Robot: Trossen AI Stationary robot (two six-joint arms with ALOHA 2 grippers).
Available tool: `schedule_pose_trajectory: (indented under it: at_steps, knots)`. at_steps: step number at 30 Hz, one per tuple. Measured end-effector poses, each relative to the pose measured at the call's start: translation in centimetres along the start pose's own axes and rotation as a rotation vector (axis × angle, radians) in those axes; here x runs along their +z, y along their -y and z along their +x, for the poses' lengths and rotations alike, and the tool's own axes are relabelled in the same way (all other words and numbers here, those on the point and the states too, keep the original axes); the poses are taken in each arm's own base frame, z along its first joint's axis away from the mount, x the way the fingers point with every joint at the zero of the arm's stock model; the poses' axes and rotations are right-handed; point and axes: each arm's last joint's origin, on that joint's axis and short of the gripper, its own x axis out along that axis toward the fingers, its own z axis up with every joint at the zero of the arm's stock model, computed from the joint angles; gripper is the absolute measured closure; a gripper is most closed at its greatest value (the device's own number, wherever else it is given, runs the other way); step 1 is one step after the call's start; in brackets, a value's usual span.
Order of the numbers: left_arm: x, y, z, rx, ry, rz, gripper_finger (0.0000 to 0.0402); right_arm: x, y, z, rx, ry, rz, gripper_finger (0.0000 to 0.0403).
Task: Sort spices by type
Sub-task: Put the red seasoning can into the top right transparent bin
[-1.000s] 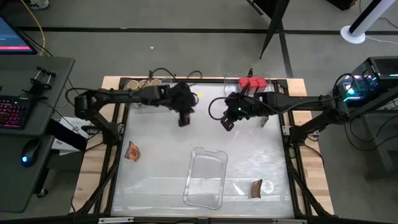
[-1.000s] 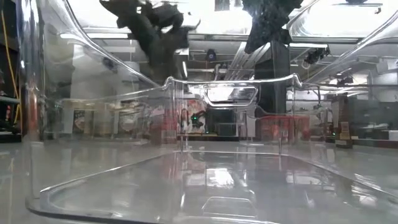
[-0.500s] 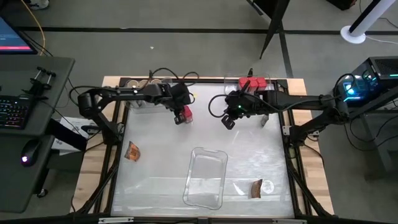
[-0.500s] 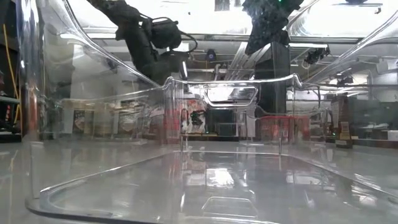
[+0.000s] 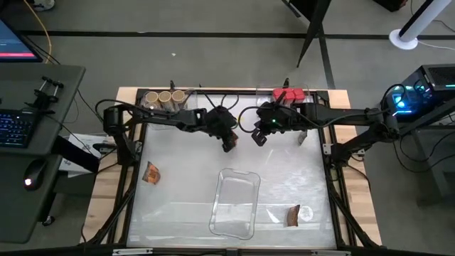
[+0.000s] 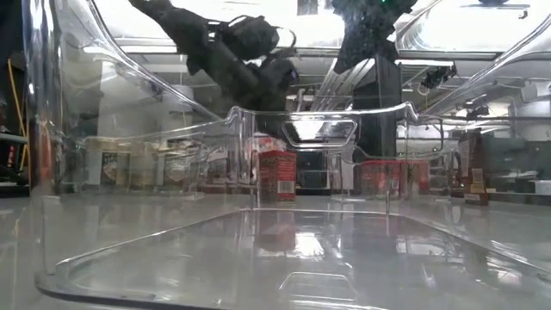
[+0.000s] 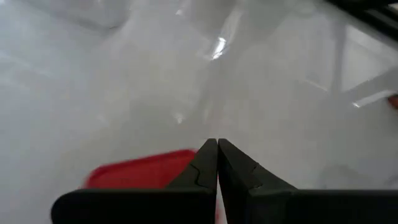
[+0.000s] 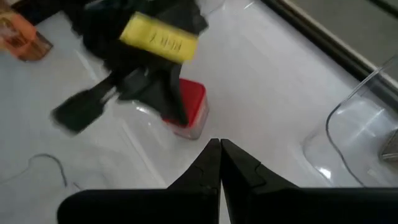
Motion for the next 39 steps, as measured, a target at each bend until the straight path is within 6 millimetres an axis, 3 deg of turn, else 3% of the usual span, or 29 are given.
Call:
schedule_pose_trajectory:
  at_steps: [2,4,7,10,15,19,23,26,30,39]
  knots:
    - [0.9,0.2,-0.5,-0.014,0.006,0.011,0.0402,0.2,0.0,0.0,-0.013,0.025,0.016,0.0402]
    - [2.2,-0.2,-2.3,-0.002,0.019,0.027,0.0401,0.4,0.0,0.0,-0.03,0.059,0.06,0.04]
    - [3.5,-1.6,-6.4,0.085,0.017,0.086,0.0401,1.0,-0.1,0.0,-0.03,0.123,0.136,0.0391]
    - [3.5,-3.1,-11.5,0.22,0.005,0.102,0.0402,1.7,-0.4,0.6,0.007,0.169,0.167,0.0363]
    - [2.5,-5.0,-19.3,0.352,0.104,0.001,0.0401,2.3,-0.9,3.9,0.073,0.145,0.235,0.0262]
    - [1.0,-4.7,-23.3,0.363,0.204,-0.081,0.0401,1.9,-1.0,8.2,0.104,0.044,0.242,0.0153]
    - [-0.6,-4.1,-25.5,0.356,0.281,-0.135,0.0402,1.2,-0.8,11.8,0.098,-0.031,0.224,0.006]
    - [-1.7,-3.8,-26.2,0.344,0.304,-0.184,0.0402,1.0,-0.7,13.5,0.088,-0.039,0.213,0.0015]
    - [-2.2,-3.7,-26.6,0.339,0.311,-0.221,0.0401,0.8,-0.3,14.6,0.068,-0.043,0.229,0.0011]
    - [-2.2,-3.8,-26.2,0.34,0.296,-0.242,0.0402,0.5,-1.1,14.5,0.032,-0.023,0.206,0.0014]
